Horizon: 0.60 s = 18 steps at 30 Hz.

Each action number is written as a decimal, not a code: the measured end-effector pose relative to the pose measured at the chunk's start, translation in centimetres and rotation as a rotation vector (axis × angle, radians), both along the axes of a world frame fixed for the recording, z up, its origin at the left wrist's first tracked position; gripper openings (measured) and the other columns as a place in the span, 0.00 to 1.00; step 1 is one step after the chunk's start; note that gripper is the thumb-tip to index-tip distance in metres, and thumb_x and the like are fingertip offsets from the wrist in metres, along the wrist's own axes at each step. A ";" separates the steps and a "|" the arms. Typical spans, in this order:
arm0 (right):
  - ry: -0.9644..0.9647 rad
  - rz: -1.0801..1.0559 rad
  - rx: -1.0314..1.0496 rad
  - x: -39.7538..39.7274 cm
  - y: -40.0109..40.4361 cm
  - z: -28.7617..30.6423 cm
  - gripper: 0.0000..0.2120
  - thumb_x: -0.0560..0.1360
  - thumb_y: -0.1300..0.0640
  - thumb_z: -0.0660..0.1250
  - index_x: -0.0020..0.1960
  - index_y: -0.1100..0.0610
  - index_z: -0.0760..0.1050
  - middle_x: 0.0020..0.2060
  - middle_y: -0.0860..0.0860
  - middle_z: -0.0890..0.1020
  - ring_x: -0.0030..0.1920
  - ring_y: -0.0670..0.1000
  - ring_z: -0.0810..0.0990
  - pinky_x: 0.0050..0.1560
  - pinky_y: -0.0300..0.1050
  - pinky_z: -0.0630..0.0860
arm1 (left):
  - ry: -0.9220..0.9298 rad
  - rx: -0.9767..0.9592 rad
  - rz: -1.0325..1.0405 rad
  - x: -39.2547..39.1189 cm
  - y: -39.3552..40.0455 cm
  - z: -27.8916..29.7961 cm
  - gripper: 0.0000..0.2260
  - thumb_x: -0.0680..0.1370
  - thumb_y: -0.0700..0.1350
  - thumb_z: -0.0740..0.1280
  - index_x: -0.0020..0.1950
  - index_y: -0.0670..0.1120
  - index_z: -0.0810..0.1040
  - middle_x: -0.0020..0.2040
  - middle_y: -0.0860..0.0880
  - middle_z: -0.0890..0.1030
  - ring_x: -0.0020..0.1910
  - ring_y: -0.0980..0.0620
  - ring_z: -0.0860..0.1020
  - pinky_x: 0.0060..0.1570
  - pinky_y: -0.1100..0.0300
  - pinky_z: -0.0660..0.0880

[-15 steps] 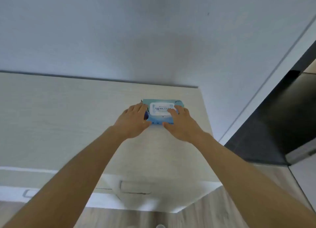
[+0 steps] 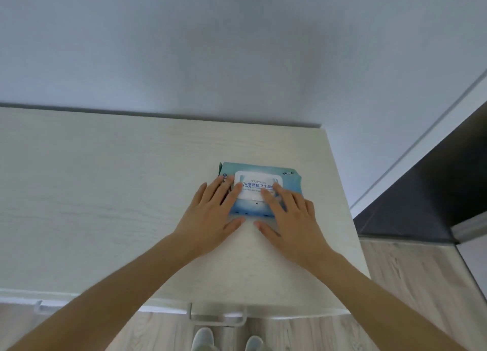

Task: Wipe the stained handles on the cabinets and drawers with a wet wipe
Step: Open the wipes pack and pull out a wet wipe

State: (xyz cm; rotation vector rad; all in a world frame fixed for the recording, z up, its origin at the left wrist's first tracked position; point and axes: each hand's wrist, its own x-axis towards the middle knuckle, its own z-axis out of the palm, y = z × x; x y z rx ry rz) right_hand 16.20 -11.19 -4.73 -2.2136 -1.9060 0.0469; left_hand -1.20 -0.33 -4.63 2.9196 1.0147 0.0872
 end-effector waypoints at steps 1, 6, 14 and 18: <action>-0.005 -0.002 0.042 -0.3 -0.3 0.0 0.28 0.76 0.41 0.63 0.71 0.54 0.67 0.68 0.57 0.70 0.64 0.59 0.70 0.61 0.55 0.69 | -0.038 0.027 -0.012 -0.3 -0.5 0.2 0.30 0.78 0.60 0.53 0.75 0.44 0.61 0.74 0.43 0.64 0.73 0.44 0.61 0.71 0.47 0.57; 0.090 -0.017 0.159 -0.2 1.1 0.9 0.19 0.75 0.47 0.68 0.62 0.54 0.77 0.59 0.55 0.76 0.60 0.57 0.74 0.59 0.50 0.65 | -0.226 -0.022 -0.073 0.0 0.2 0.5 0.25 0.77 0.59 0.58 0.64 0.41 0.74 0.66 0.42 0.73 0.66 0.44 0.72 0.69 0.47 0.63; 0.228 0.108 0.210 0.1 2.1 0.5 0.19 0.72 0.54 0.73 0.61 0.59 0.77 0.62 0.54 0.78 0.65 0.54 0.74 0.65 0.46 0.65 | -0.148 -0.103 -0.075 0.9 1.2 -0.9 0.36 0.75 0.67 0.42 0.77 0.46 0.45 0.76 0.52 0.41 0.75 0.58 0.39 0.74 0.60 0.36; 0.125 0.130 0.294 0.2 2.3 0.8 0.16 0.70 0.57 0.74 0.56 0.60 0.81 0.56 0.54 0.82 0.59 0.55 0.79 0.59 0.50 0.74 | -0.209 -0.136 -0.047 0.8 0.6 -1.4 0.33 0.76 0.65 0.46 0.74 0.48 0.42 0.75 0.53 0.42 0.74 0.58 0.38 0.73 0.61 0.35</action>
